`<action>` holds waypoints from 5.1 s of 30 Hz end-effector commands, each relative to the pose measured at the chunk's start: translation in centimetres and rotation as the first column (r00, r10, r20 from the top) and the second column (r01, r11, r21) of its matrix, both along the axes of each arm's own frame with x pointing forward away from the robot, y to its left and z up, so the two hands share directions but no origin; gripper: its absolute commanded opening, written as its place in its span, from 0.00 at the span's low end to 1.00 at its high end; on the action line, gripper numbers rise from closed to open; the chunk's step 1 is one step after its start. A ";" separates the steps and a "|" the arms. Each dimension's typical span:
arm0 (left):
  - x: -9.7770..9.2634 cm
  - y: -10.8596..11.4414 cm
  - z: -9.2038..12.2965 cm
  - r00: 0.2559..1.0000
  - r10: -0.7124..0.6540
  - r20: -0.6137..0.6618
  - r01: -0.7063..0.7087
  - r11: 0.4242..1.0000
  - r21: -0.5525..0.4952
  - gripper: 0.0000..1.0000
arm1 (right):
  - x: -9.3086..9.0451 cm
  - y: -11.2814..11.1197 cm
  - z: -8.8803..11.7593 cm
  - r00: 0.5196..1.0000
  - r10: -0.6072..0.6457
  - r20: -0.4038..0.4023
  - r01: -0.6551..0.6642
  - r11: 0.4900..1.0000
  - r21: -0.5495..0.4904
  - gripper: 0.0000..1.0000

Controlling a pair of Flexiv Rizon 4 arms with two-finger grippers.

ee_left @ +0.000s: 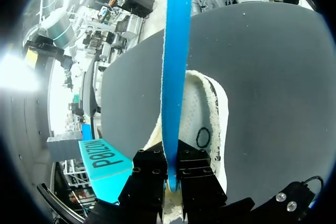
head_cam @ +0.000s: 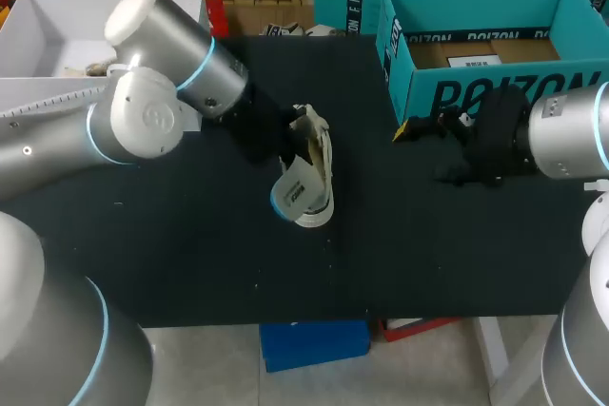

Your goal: Take the shoe out of the shoebox, open the shoe tongue, remove and reinsert the insole, then place the shoe into the shoebox

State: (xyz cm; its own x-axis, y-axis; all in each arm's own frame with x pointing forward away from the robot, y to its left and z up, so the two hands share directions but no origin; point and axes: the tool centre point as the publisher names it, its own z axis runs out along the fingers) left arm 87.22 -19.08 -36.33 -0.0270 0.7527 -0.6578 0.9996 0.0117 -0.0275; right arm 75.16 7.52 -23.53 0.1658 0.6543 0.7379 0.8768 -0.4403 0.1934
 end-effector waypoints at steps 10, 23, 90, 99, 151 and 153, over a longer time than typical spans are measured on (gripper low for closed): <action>0.0 0.5 -0.6 0.998 0.033 0.053 -0.030 0.998 -0.050 0.00 | 0.0 0.2 0.0 1.000 -0.003 -0.001 0.003 1.000 -0.004 1.00; 2.5 -0.3 -1.4 0.992 0.053 0.111 -0.043 0.995 -0.093 0.00 | 0.0 0.2 0.0 1.000 -0.003 -0.001 0.003 1.000 -0.004 1.00; -3.5 1.1 1.5 0.972 -0.141 -0.190 0.144 0.990 -0.003 0.18 | 0.0 0.2 0.0 1.000 -0.003 -0.001 0.003 1.000 -0.004 1.00; -3.9 1.3 0.8 0.962 -0.147 -0.229 0.158 0.987 0.028 0.00 | 0.0 0.2 0.0 1.000 -0.003 -0.001 0.003 1.000 -0.004 1.00; 0.1 0.9 -0.1 0.999 0.021 -0.042 -0.024 0.998 -0.063 0.00 | 0.0 0.2 0.0 1.000 -0.003 -0.001 0.003 1.000 -0.004 1.00; 0.6 0.7 0.1 0.999 0.026 -0.034 -0.028 0.998 -0.064 0.00 | 0.0 0.2 0.0 1.000 -0.003 -0.001 0.003 1.000 -0.004 1.00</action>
State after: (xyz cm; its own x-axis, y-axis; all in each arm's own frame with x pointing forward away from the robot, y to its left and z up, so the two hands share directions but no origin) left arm 87.17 -17.87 -35.95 -0.0700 0.7054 -0.7054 0.9973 0.0334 -0.0656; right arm 75.12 7.48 -23.51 0.1659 0.6545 0.7377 0.8767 -0.4404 0.1936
